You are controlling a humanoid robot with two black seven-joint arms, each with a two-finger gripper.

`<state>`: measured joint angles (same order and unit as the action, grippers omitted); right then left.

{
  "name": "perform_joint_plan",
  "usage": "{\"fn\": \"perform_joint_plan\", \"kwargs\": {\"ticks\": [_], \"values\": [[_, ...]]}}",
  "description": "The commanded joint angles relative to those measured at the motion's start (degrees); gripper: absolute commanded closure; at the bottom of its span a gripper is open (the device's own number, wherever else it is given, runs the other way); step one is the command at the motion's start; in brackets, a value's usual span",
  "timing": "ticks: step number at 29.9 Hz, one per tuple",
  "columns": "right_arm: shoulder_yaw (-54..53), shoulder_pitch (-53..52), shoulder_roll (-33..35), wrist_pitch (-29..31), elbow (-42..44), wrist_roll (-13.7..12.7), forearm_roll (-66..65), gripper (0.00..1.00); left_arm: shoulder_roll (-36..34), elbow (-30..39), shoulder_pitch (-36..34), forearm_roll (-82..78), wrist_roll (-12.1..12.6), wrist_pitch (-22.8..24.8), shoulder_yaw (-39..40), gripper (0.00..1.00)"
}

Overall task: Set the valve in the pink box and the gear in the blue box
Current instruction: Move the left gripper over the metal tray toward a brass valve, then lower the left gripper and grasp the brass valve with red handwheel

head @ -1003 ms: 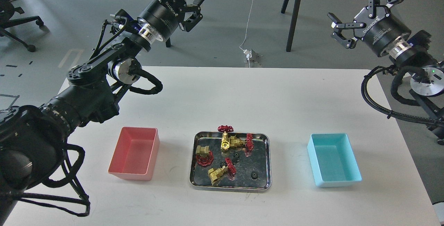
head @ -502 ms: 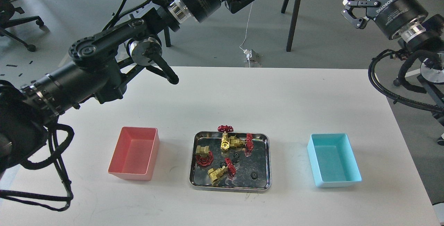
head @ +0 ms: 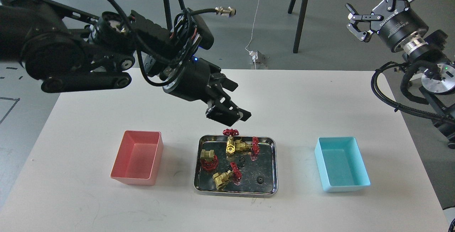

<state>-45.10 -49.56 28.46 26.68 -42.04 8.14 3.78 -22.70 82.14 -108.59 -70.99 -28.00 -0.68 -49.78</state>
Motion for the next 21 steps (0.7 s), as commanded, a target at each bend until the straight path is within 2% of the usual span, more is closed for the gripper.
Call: {"fn": "perform_joint_plan", "kwargs": {"ticks": [1, 3, 6, 12, 16, 21], "values": [[0.19, -0.8, -0.68, -2.5, 0.38, -0.14, -0.18, 0.0, 0.99, -1.1, 3.1, -8.11, 0.0, -10.03, -9.18, 0.07], [0.19, -1.33, -1.56, -3.64, 0.64, -0.14, -0.27, 0.0, 1.08, -2.68, 6.88, -8.55, 0.0, -12.14, -9.81, 0.07], [0.19, -3.69, -3.4, -4.79, 3.45, -0.84, -0.27, 0.0, 1.87, -4.44, 10.75, -9.52, 0.0, -12.68, -9.28, 0.07], [1.94, -9.85, -8.85, -6.81, 10.57, -5.41, -0.88, 0.0, 5.38, -12.42, 20.33, -9.61, 0.0, -12.77, -5.68, 0.07], [4.67, -11.44, -9.03, -6.81, 11.19, -5.41, -0.79, 0.0, 7.85, -18.94, 24.29, -10.92, 0.0, -12.77, -4.8, 0.07], [4.85, -11.09, -8.77, -6.64, 11.02, -5.41, -0.79, 0.0, 8.03, -20.79, 26.4, -11.1, 0.0, -12.77, -4.54, 0.07]]}}
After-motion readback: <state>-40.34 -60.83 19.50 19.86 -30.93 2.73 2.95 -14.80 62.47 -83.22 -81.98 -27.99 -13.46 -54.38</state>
